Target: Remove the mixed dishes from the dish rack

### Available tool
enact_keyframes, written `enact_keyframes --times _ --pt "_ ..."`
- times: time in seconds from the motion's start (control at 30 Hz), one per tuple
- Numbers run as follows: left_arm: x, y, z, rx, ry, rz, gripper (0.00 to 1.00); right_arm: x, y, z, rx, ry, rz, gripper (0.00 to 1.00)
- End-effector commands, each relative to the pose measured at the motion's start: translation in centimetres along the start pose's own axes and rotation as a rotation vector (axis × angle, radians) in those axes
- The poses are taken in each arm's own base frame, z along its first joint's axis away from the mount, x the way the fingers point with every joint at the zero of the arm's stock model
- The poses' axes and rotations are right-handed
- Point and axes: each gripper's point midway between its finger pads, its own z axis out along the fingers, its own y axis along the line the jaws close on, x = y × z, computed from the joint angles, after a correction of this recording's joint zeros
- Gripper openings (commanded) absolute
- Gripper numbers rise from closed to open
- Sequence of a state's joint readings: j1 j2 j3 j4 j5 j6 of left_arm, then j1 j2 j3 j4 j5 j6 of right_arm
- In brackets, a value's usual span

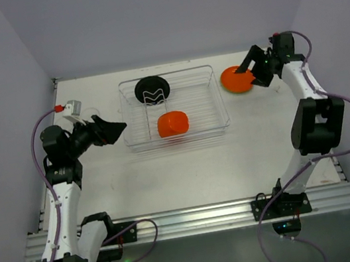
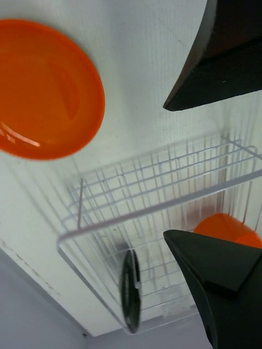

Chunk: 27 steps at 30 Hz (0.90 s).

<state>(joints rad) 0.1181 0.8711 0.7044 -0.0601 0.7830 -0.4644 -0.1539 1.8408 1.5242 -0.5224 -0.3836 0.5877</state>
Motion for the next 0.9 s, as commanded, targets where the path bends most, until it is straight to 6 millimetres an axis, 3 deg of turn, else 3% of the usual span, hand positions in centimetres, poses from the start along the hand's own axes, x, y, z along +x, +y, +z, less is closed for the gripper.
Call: enact_keyframes --times 0.0,0.03,0.13,0.2,0.4,0.53,0.67,0.87 --pt "-0.2 -0.2 -0.1 0.023 -0.016 0.006 1.00 0.4 6.1 -3.4 -0.152 -0.110 -0.265 0.94" --pt "-0.2 -0.3 0.0 0.025 -0.015 0.004 1.00 0.6 7.8 -4.7 -0.197 -0.143 -0.316 0.99" --pt "-0.3 -0.2 0.0 0.023 -0.015 0.003 1.00 2.3 11.7 -5.8 -0.323 -0.122 -0.421 0.99" --pt "-0.2 -0.2 0.0 0.023 -0.014 0.002 1.00 3.8 14.4 -5.8 -0.385 -0.082 -0.482 0.99" --pt "-0.2 -0.1 0.0 0.020 -0.015 0.002 1.00 6.8 19.6 -4.7 -0.496 -0.019 -0.651 0.99" --pt "-0.1 -0.1 -0.1 0.020 -0.014 0.002 1.00 8.0 22.3 -3.1 -0.521 -0.018 -0.753 0.99" --pt "-0.1 0.0 -0.1 0.020 -0.014 0.003 1.00 8.5 24.2 -1.6 -0.520 -0.029 -0.815 0.88" --pt "-0.1 0.0 -0.1 0.019 -0.013 0.002 1.00 9.2 26.2 0.9 -0.438 -0.152 -1.057 0.91"
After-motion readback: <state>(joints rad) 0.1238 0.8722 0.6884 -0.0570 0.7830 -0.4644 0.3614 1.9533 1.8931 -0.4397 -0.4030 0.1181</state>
